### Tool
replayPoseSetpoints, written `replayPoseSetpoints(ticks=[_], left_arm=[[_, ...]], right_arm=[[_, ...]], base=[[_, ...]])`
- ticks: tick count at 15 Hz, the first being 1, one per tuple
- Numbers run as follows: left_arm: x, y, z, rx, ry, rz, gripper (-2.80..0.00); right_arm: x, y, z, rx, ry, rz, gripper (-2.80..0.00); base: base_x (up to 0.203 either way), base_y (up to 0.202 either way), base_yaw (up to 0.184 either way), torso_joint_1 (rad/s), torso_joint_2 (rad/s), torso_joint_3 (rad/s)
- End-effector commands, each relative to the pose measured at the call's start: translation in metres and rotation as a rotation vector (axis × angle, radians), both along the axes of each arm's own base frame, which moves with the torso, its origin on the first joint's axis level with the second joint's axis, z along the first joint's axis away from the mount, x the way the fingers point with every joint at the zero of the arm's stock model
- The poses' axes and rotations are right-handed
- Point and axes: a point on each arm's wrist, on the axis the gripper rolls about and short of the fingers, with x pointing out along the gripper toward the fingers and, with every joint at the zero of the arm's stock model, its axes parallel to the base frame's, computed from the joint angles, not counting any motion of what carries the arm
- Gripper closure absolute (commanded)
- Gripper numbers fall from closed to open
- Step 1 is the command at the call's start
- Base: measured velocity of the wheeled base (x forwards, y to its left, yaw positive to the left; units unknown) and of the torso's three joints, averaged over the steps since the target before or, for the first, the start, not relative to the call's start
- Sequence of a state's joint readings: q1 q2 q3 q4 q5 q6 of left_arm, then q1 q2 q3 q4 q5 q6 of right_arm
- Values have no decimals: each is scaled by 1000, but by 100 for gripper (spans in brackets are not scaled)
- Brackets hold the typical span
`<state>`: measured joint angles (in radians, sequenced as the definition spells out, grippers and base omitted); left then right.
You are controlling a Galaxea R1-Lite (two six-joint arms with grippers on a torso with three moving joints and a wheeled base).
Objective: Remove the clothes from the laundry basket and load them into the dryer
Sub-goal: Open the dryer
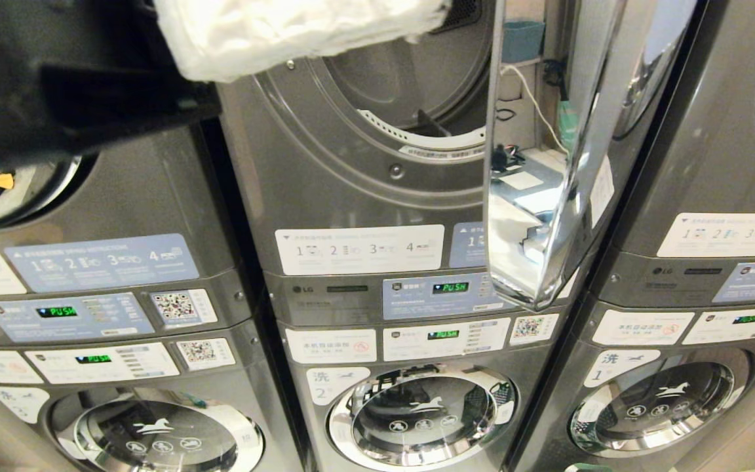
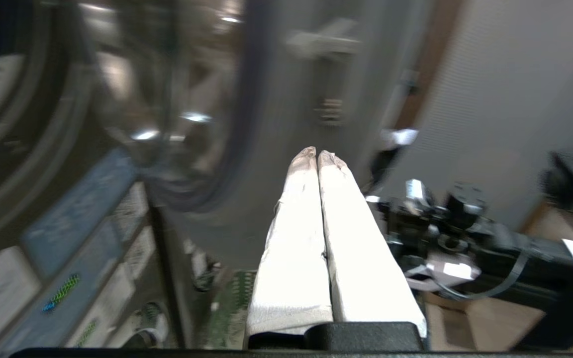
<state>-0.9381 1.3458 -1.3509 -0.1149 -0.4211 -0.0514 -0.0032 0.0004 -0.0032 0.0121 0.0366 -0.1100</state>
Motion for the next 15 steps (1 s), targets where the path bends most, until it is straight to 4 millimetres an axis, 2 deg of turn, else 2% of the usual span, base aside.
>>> replayPoseSetpoints(ticks=[1,3,4,9,11,15], left_arm=[[-5,-15,-4,16,11,-62,0],[-7,-20,-4,18,12,-81,0],[-9,-21,-5,21,14,-89,0],[-18,-28,-6,29,11,-141,0],[-25,-41,-9,42,17,-195,0],[-21,-88,-12,61,2,-253,0]], right_arm=[[0,0,0,0,1,0,-280],[0,0,0,-2,1,2,-280],[0,0,0,-2,0,2,0],[0,0,0,0,1,0,0],[0,0,0,4,2,0,0],[0,0,0,16,2,0,0]], base=[[0,0,0,0,0,0],[0,0,0,0,0,0],[0,0,0,0,0,0],[0,0,0,0,0,0],[0,0,0,0,0,0],[0,0,0,0,0,0]])
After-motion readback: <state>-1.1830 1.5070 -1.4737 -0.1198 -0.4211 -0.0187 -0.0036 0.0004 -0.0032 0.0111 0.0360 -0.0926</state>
